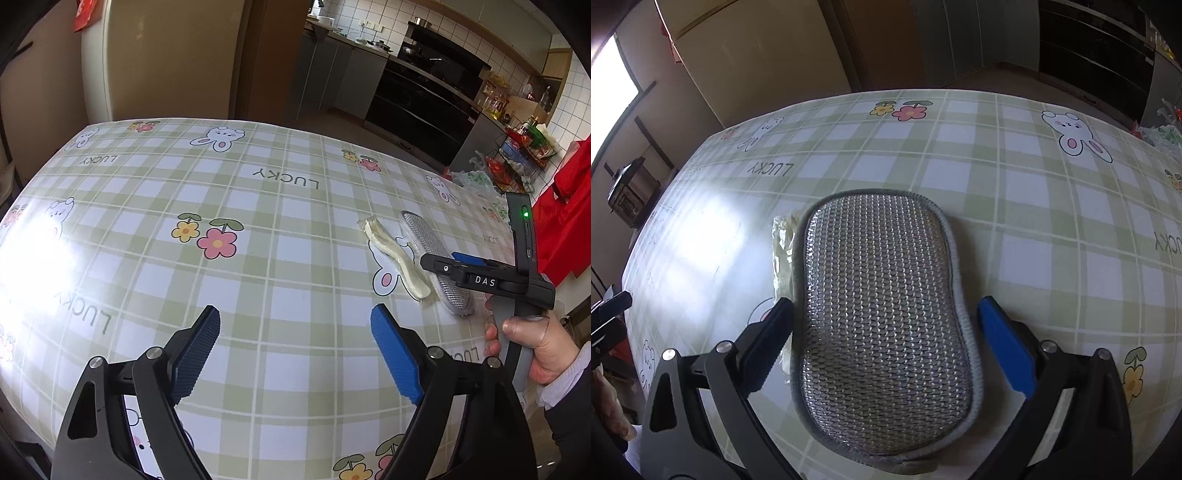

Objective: Collect trash
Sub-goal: 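Grasp the grey mesh sponge pad with the right tool and lift it, then grasp the wrapped white plastic fork with the left tool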

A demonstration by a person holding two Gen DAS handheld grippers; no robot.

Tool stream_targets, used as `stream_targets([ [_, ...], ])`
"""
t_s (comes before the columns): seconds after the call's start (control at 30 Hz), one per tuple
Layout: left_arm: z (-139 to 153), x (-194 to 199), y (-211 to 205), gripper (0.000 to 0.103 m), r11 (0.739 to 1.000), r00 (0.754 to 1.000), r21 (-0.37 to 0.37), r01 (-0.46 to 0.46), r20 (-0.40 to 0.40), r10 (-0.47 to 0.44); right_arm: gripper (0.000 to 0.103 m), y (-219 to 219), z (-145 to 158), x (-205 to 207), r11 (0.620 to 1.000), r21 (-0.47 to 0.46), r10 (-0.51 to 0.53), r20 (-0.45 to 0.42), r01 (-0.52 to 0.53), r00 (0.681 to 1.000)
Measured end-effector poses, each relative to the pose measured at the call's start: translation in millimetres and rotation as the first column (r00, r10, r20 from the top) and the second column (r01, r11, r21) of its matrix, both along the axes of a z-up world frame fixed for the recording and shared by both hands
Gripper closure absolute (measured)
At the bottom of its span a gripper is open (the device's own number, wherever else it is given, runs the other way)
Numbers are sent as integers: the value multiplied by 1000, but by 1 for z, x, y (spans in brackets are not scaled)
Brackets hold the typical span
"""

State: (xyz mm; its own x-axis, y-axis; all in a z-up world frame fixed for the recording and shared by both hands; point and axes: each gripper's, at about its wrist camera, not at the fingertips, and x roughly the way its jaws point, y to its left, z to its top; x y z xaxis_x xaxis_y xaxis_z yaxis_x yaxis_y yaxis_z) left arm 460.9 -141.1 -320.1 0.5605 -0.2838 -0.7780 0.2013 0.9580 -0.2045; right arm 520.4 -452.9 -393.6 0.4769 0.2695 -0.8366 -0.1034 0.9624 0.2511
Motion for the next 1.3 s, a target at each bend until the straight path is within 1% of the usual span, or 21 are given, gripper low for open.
stream_targets([
  [0.07,-3,5,-9,23,1000,1000,-9,16,-11,-16,14,-7,1,-2,999,28,-20,-6,21,1000],
  [0.1,-4,9,-15,23,1000,999,-13,26,-19,-26,15,-11,2,-3,998,49,-25,-11,26,1000],
  [0.2,-11,17,-33,24,998,997,-25,58,-43,-59,16,-18,3,-7,999,30,-37,-19,38,999],
  [0.3,-17,29,-53,31,995,993,-49,92,-65,-95,16,-33,4,-16,997,37,-64,-20,65,998],
  [0.33,-19,34,-61,36,993,991,-58,102,-77,-107,16,-38,4,-18,997,37,-72,-18,73,997],
  [0.37,-22,39,-68,38,992,990,-58,109,-85,-114,16,-43,5,-21,996,38,-81,-15,81,997],
  [0.5,-31,56,-101,38,991,987,-41,124,-97,-127,16,-62,10,-33,992,59,-111,3,111,994],
  [0.57,-36,64,-115,38,993,987,-33,115,-110,-118,16,-67,13,-38,992,51,-112,16,111,994],
  [0.73,-45,82,-142,42,998,990,17,68,-123,-66,16,-72,20,-45,994,31,-103,46,102,994],
  [0.8,-50,90,-150,42,996,990,57,64,-132,-56,16,-71,24,-46,996,18,-92,58,91,994],
  [0.87,-56,95,-157,43,991,987,115,69,-149,-52,16,-71,29,-47,996,2,-84,71,84,994],
  [0.9,-55,96,-159,44,988,989,136,68,-137,-49,16,-71,31,-49,997,-1,-82,76,82,994],
  [0.93,-55,98,-159,51,986,990,152,69,-136,-48,16,-71,34,-50,997,-1,-80,79,80,994],
  [0.97,-55,99,-159,64,985,989,158,71,-138,-49,16,-70,38,-51,997,-3,-78,83,78,993],
  [1.0,-53,99,-158,71,986,989,149,79,-137,-59,16,-69,42,-53,997,-12,-75,91,77,993],
  [1.03,-52,97,-155,81,985,988,149,88,-137,-68,16,-67,47,-55,997,-20,-72,100,74,992],
  [1.07,-48,94,-151,86,984,988,151,93,-135,-73,16,-66,52,-57,997,-26,-67,110,71,992],
  [1.2,-32,73,-128,87,986,992,135,102,-86,-91,16,-55,72,-70,998,-44,-44,138,51,990],
  [1.3,-16,55,-105,87,988,994,120,98,-57,-91,16,-38,88,-81,998,-51,-21,164,30,986],
])
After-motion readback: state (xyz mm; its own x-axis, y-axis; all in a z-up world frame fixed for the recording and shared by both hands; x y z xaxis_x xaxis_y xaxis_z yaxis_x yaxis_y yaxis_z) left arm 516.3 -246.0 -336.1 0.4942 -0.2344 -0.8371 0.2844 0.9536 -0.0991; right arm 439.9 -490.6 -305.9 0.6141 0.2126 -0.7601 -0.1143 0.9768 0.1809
